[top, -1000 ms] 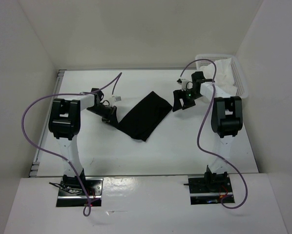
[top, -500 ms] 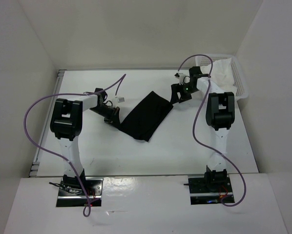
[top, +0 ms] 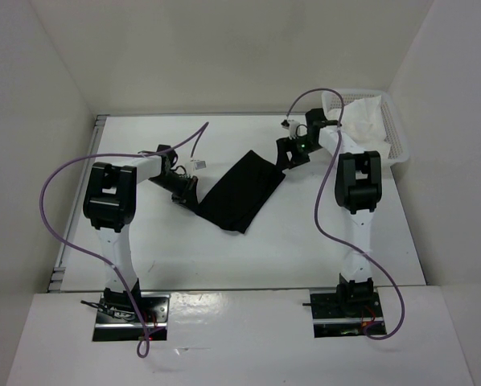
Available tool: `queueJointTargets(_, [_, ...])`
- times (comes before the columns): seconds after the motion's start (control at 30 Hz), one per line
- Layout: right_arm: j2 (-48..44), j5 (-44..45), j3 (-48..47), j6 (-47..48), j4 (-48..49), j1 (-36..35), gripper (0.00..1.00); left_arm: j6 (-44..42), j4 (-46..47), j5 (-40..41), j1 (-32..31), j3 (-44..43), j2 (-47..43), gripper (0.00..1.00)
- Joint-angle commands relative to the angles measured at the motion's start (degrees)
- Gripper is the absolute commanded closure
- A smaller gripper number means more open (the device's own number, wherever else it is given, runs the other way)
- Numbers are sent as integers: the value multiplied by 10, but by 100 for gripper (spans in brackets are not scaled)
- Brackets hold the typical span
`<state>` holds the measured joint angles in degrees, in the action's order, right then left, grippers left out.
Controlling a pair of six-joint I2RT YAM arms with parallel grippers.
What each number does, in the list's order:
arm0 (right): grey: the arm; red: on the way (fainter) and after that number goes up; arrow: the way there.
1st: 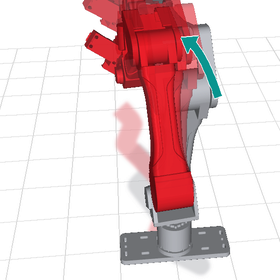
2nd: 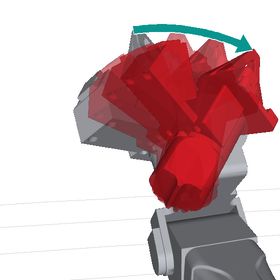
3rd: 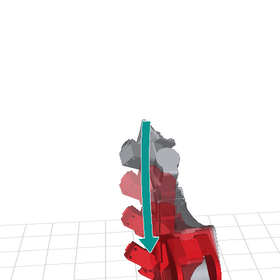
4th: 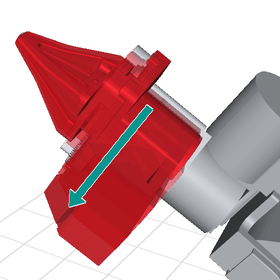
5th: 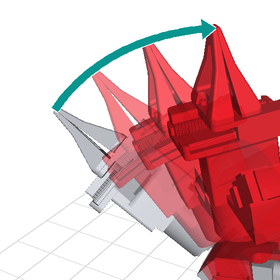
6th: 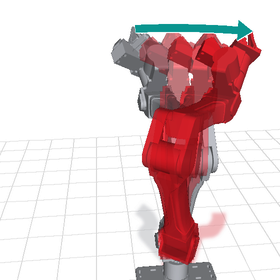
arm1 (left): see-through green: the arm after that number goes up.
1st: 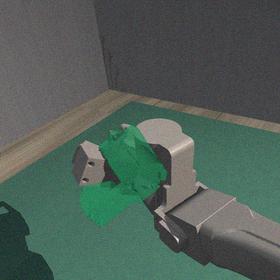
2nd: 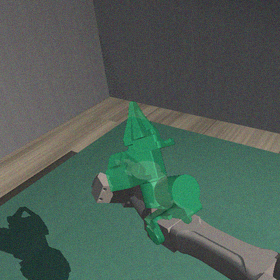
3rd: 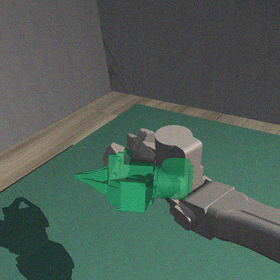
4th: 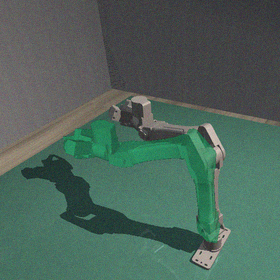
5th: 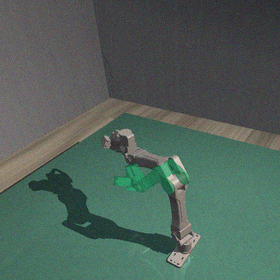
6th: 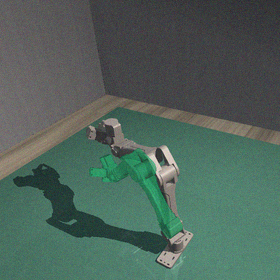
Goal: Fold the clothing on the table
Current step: Fold the skirt
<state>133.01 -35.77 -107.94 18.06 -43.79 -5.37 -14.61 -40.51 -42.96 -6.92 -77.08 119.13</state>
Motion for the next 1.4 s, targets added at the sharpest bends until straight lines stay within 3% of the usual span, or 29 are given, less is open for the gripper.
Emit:
queueJointTargets(0.0, [11,-14,12,20,-27,-11,18,-20,18,66,-2,-4,19,100])
queueJointTargets(0.47, [-108,-16,-39,37,-83,-3,18,-20,18,60,-7,2,19,100])
queueJointTargets(0.67, [-114,-15,-63,26,-83,-16,18,-20,18,60,-7,2,19,100])
queueJointTargets(1.37, [18,90,-154,-34,-35,-59,18,-20,7,66,-13,2,14,100])
